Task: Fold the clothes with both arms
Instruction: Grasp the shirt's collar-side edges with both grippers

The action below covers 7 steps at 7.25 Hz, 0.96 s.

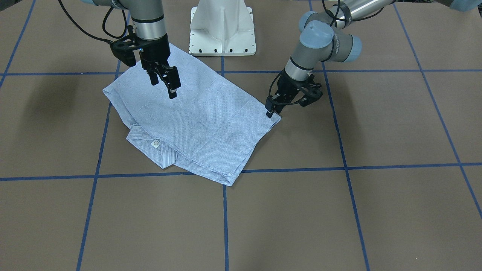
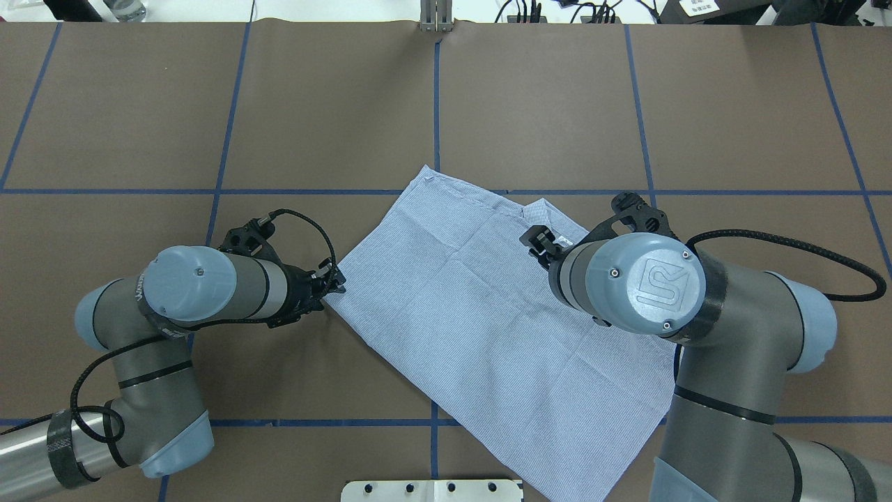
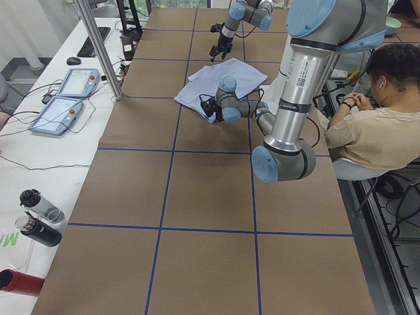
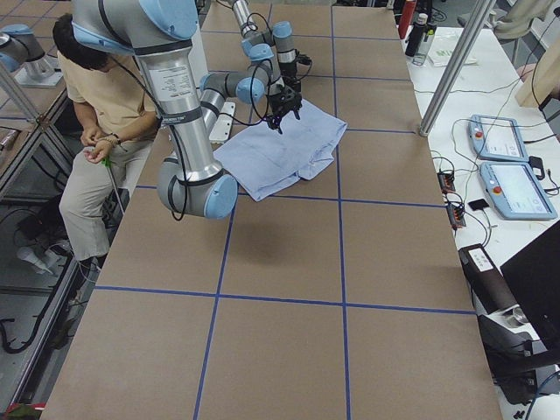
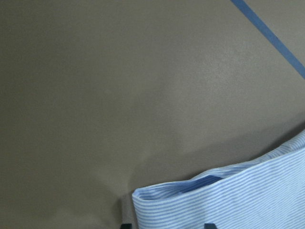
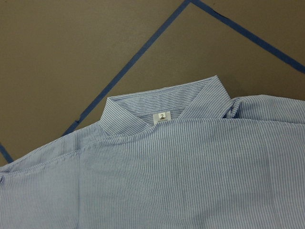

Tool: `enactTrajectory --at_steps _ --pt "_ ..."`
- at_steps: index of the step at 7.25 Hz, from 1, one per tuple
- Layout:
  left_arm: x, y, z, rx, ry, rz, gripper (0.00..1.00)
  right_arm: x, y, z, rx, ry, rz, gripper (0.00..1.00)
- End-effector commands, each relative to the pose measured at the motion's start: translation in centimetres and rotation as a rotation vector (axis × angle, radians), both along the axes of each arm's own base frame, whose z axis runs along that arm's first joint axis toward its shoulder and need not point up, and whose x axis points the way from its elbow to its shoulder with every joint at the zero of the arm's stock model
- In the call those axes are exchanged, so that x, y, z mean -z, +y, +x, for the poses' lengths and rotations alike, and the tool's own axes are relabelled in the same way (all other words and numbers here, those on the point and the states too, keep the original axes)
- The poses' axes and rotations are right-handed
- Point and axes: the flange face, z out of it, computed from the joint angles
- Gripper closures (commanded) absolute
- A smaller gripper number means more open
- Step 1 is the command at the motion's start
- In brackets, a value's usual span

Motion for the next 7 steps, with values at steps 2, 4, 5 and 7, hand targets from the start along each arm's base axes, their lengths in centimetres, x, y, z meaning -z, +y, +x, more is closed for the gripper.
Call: enactTrajectory --at_steps 2,4,5,7 --pt "-0.6 -0.3 0.3 0.017 -0.020 0.013 1.00 0.0 -0.1 0.0 -0.002 0.000 -0.001 0.00" --pt "-0.4 -3.1 -1.4 0.077 -0.031 0.041 1.00 0.1 -0.2 0.3 -0.007 -0.003 0.000 0.00" --pt "0.3 -5.8 -3.1 0.068 -0.063 0.154 1.00 0.2 -0.5 0.6 -0.012 -0.007 -0.001 0.00" --pt "1.4 -15.0 -5.1 0.113 -0.143 0.275 1.00 0.5 -0.5 0.9 -0.013 -0.014 0.001 0.00"
